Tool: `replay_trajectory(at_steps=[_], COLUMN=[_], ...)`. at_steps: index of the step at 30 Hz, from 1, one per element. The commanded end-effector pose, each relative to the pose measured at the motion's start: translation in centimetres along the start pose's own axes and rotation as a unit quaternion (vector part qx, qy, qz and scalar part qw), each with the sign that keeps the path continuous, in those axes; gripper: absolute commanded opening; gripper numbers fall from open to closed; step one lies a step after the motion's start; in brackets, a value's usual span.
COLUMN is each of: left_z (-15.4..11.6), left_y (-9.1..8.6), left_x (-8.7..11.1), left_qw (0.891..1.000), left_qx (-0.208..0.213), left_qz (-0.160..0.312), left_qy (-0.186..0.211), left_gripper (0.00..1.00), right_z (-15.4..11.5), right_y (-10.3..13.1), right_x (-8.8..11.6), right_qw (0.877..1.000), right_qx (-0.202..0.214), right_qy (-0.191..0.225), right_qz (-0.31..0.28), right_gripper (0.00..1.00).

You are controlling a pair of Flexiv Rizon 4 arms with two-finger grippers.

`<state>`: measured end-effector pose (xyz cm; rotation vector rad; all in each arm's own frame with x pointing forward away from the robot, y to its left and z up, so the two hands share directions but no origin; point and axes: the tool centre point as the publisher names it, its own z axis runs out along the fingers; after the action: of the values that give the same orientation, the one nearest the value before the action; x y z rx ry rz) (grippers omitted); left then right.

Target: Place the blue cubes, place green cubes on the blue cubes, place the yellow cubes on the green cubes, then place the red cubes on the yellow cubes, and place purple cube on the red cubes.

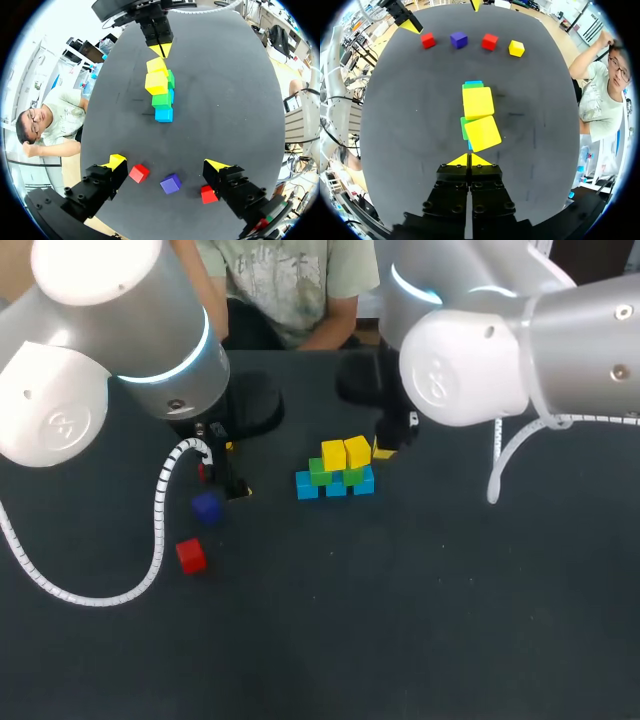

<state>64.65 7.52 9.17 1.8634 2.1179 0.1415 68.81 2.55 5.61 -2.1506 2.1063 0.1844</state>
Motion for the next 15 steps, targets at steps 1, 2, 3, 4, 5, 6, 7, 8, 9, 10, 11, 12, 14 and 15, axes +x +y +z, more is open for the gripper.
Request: replay_trajectory(at_steps=[1, 2, 3, 4, 5, 6, 7, 8, 9, 10, 11, 12, 14, 15], left_z=[0.0, 0.0, 0.0, 0.0, 0.0, 0.0, 0.0, 0.0, 0.0, 0.0, 0.0, 0.0, 0.0, 0.0], left_y=[0.07, 0.07, 0.07, 0.07, 0.07, 0.07, 0.07, 0.07, 0.07, 0.07, 0.07, 0.07, 0.07, 0.07], left_x=[0.13, 0.13, 0.13, 0.13, 0.13, 0.13, 0.13, 0.13, 0.13, 0.13, 0.13, 0.13, 0.13, 0.13], left_qw=[1.0, 1.0, 1.0, 1.0, 1.0, 1.0, 1.0, 1.0, 1.0, 1.0, 1.0, 1.0, 1.0, 1.0], left_qx=[0.001, 0.001, 0.001, 0.001, 0.001, 0.001, 0.001, 0.001, 0.001, 0.001, 0.001, 0.001, 0.001, 0.001], left_qz=[0.002, 0.002, 0.002, 0.002, 0.002, 0.002, 0.002, 0.002, 0.002, 0.002, 0.002, 0.002, 0.002, 0.002], left_qy=[-0.002, -0.002, -0.002, -0.002, -0.002, -0.002, -0.002, -0.002, -0.002, -0.002, -0.002, -0.002, -0.002, -0.002], left_gripper=[1.0, 1.0, 1.0, 1.0, 1.0, 1.0, 1.0, 1.0, 1.0, 1.0, 1.0, 1.0, 1.0, 1.0], right_z=[0.14, 0.2, 0.25, 0.3, 0.35, 0.38, 0.38, 0.38, 0.38, 0.36, 0.28, 0.25, 0.21, 0.2], right_y=[0.19, 0.19, 0.18, 0.18, 0.17, 0.16, 0.16, 0.16, 0.15, 0.14, 0.15, 0.16, 0.16, 0.17], right_x=[0.04, 0.01, -0.03, -0.07, -0.12, -0.15, -0.16, -0.21, -0.24, -0.26, -0.28, -0.28, -0.27, -0.26], right_qw=[1.0, 1.0, 1.0, 1.0, 1.0, 1.0, 1.0, 1.0, 1.0, 1.0, 1.0, 1.0, 1.0, 1.0], right_qx=[0.0, 0.0, -0.001, -0.002, -0.002, -0.003, -0.004, -0.004, -0.004, -0.004, -0.003, -0.003, -0.002, -0.002], right_qy=[-0.002, -0.002, -0.002, -0.003, -0.003, -0.003, -0.003, -0.004, -0.004, -0.004, -0.004, -0.004, -0.004, -0.005], right_qz=[-0.002, -0.002, -0.003, -0.004, -0.004, -0.005, -0.005, -0.006, -0.007, -0.007, -0.007, -0.007, -0.007, -0.007], right_gripper=[0.0, 0.0, 0.0, 0.0, 0.0, 0.0, 0.0, 0.0, 0.0, 0.0, 0.0, 0.0, 0.0, 0.0])
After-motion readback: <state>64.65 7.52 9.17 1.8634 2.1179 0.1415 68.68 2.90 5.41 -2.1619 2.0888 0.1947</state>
